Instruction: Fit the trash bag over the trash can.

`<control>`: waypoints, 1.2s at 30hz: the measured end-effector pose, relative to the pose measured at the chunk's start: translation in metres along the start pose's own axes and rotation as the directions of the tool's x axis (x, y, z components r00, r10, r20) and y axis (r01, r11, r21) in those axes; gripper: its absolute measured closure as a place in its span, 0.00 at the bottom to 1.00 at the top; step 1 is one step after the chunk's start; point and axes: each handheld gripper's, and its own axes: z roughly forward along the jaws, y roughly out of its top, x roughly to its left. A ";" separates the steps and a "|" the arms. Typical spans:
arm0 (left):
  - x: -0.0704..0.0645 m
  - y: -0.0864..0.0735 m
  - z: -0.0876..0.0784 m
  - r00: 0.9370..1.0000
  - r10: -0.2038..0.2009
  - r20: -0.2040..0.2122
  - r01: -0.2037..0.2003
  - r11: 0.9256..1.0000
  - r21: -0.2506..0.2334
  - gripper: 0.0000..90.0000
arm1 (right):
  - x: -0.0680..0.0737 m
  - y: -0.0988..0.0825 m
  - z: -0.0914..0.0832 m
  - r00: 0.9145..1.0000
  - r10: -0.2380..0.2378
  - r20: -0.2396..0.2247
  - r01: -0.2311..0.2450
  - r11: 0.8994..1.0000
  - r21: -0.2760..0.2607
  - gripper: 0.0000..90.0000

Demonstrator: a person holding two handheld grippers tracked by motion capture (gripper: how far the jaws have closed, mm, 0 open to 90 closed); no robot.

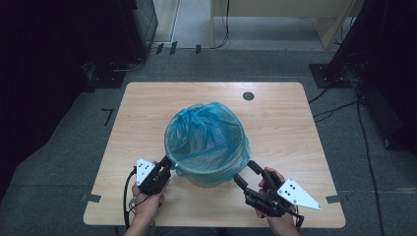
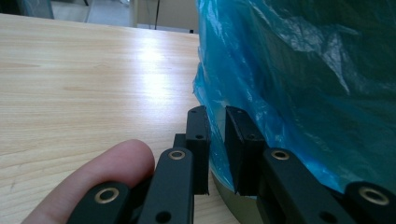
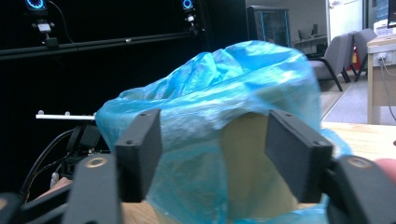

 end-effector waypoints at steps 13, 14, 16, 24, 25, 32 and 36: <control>0.000 0.000 -0.001 1.000 0.009 0.015 -0.009 1.000 -0.012 0.88 | 0.011 -0.008 0.024 0.993 -0.080 0.092 0.074 0.995 0.063 0.99; 0.001 0.000 -0.001 1.000 0.008 0.014 -0.007 1.000 -0.013 0.88 | 0.009 -0.009 0.025 0.992 -0.083 0.099 0.076 0.995 0.071 1.00; 0.003 0.000 -0.001 1.000 0.005 0.012 -0.004 1.000 -0.014 0.88 | 0.001 -0.011 0.026 0.986 -0.098 0.138 0.085 0.992 0.099 1.00; 0.008 0.000 -0.001 1.000 -0.006 0.012 0.006 1.000 -0.009 0.88 | -0.037 -0.043 0.037 0.933 -0.168 0.319 0.063 0.947 0.315 1.00; 0.008 0.000 -0.001 1.000 -0.004 0.012 0.004 1.000 -0.007 0.88 | -0.042 -0.048 0.038 0.927 -0.158 0.339 0.038 0.941 0.335 1.00; 0.012 0.000 -0.002 1.000 -0.018 0.015 0.018 1.000 -0.012 0.84 | -0.052 -0.048 0.026 0.933 -0.034 0.358 -0.059 0.967 0.246 0.89; 0.012 0.002 -0.004 0.999 -0.018 0.035 0.019 0.999 -0.036 0.83 | -0.041 -0.030 0.008 0.974 -0.042 0.221 0.025 0.996 0.082 0.53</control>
